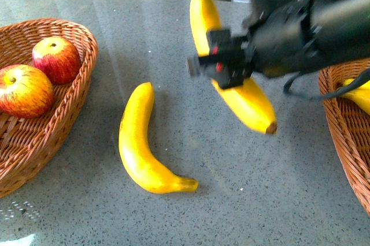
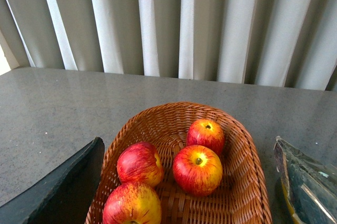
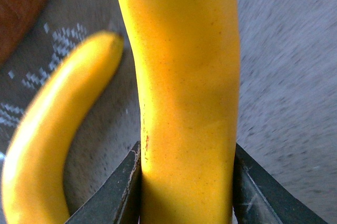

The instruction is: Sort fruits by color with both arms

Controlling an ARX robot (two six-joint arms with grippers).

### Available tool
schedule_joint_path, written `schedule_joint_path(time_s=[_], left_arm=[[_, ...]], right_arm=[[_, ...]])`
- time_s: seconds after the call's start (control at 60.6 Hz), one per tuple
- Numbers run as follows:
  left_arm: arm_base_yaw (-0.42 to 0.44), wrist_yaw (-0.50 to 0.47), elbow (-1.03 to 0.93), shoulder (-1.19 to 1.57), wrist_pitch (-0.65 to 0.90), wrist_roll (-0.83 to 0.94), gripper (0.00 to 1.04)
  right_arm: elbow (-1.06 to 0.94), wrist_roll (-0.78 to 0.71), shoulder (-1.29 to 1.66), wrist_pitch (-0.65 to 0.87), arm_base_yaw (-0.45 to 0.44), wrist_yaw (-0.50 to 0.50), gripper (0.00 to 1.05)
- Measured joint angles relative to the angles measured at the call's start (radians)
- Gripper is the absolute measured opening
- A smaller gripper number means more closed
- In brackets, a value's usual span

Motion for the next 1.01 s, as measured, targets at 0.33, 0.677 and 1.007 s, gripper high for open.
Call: schedule_joint_path(time_s=[0.33,0.677,1.007], left_arm=[[0.0,0.0,0.0,0.0,0.0,0.0,0.96],[0.0,0.0,0.0,0.0,0.0,0.0,0.96],[0.0,0.0,0.0,0.0,0.0,0.0,0.96]], right_arm=[[-0.263,0.18,-0.42,0.061,-0.189,0.169,0.36],[-0.317,0.2,-0.424,-0.08,-0.393,0.237,0.36],[-0.33,0.209,-0.378,-0.107,-0.355,0.239,0.36]])
